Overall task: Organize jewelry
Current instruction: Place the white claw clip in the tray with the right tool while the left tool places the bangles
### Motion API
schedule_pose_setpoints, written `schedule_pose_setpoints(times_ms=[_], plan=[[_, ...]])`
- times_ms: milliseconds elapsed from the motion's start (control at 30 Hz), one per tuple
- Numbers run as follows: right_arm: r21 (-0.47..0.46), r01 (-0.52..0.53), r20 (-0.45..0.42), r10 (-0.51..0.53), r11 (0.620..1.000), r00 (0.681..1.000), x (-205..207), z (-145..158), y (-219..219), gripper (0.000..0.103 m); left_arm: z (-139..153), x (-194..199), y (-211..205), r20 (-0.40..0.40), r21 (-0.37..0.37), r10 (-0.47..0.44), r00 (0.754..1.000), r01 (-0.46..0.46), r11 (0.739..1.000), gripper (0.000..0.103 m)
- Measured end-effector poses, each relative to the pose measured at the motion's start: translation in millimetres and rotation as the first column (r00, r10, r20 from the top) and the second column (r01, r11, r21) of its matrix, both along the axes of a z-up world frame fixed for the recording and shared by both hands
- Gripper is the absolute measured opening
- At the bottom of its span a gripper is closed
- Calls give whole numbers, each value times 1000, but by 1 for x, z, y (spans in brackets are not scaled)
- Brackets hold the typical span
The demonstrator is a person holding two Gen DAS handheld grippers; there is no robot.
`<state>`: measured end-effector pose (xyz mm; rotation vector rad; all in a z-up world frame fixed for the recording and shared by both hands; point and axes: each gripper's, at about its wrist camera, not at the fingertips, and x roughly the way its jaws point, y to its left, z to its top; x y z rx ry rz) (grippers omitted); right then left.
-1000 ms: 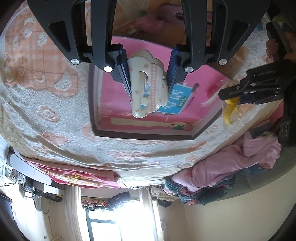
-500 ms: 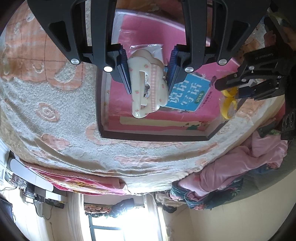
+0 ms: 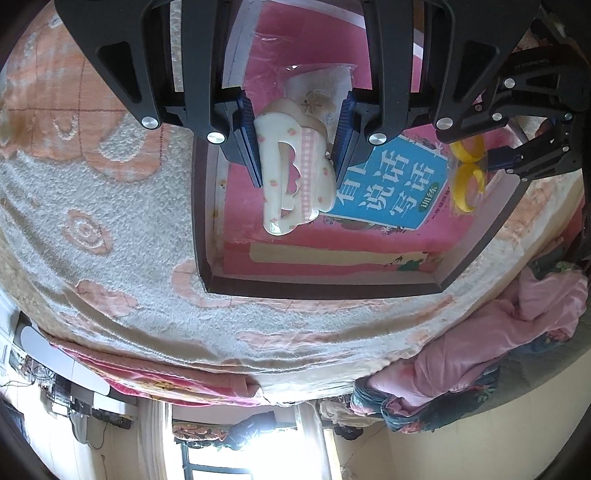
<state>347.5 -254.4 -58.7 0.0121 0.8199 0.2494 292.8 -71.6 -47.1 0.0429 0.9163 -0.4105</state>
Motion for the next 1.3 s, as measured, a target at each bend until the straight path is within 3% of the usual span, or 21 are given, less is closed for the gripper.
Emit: schedule_pose_setpoints(times_ms=[400, 600, 700, 1167, 1300], plan=[[13, 16, -15, -16, 1000, 1000, 0, -8, -4, 35, -4, 0, 2, -22, -1, 4, 1000, -4, 1000, 38], [-4, 1, 3, -1, 1000, 1000, -8, -7, 1, 50, -4, 1, 3, -26, -3, 9, 1000, -9, 1000, 38], [3, -3, 9, 3, 1000, 1000, -11, -5, 3, 53, -3, 1, 3, -24, -5, 13, 1000, -13, 1000, 39], [40, 20, 83, -23, 999, 996, -29, 15, -4, 77, 15, -3, 17, 20, -28, 57, 998, -57, 998, 60], [42, 27, 114, -32, 999, 993, -36, 23, -5, 84, 25, -6, 23, 47, -50, 80, 996, -78, 996, 70]])
